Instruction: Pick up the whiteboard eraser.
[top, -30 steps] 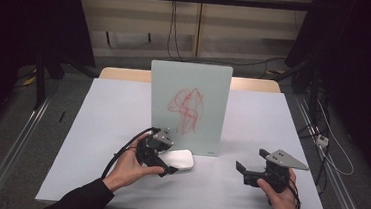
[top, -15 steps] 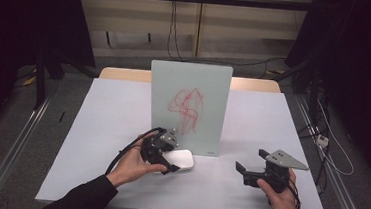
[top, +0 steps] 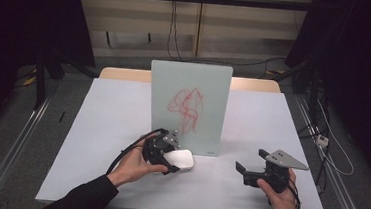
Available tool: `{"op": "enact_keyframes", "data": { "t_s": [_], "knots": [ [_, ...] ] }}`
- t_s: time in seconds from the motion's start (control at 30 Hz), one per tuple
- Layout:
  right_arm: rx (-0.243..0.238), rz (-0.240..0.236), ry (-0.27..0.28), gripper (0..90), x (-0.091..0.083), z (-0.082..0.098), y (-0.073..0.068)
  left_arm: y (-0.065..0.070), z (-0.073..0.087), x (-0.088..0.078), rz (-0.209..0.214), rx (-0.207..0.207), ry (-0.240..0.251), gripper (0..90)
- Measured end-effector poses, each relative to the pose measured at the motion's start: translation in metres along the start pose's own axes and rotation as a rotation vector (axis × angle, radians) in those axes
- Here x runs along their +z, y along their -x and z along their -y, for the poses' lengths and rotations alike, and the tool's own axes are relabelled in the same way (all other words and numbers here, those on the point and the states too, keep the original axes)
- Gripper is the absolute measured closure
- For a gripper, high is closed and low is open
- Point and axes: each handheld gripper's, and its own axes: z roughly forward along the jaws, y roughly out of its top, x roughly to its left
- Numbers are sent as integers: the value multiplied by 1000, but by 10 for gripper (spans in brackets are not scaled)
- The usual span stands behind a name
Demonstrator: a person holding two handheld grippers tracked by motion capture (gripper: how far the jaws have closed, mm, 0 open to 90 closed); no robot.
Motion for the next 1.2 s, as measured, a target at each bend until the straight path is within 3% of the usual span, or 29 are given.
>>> {"op": "enact_keyframes", "data": {
  "t_s": [0.13,0.2,0.33,0.47,0.87,1.1,1.13,1.2],
  "knots": [
    [0,1,1,43,0,0,0,0,0,0,4,-3,2,293],
    [0,0,-1,43,0,0,0,0,-1,-1,3,13,-29,294],
    [0,1,-1,43,0,0,0,1,-1,0,-1,18,-11,299],
    [1,2,-2,43,0,0,0,0,-2,-2,6,41,-36,305],
    [3,2,-5,43,0,0,0,0,0,-8,26,30,-3,310],
    [0,-1,-4,43,1,0,0,0,1,-16,26,-10,53,310],
    [0,-1,-4,43,1,0,0,1,0,-18,7,-17,46,310],
    [2,-2,-3,44,1,0,0,0,1,-20,32,-21,80,310]
  ]
}}
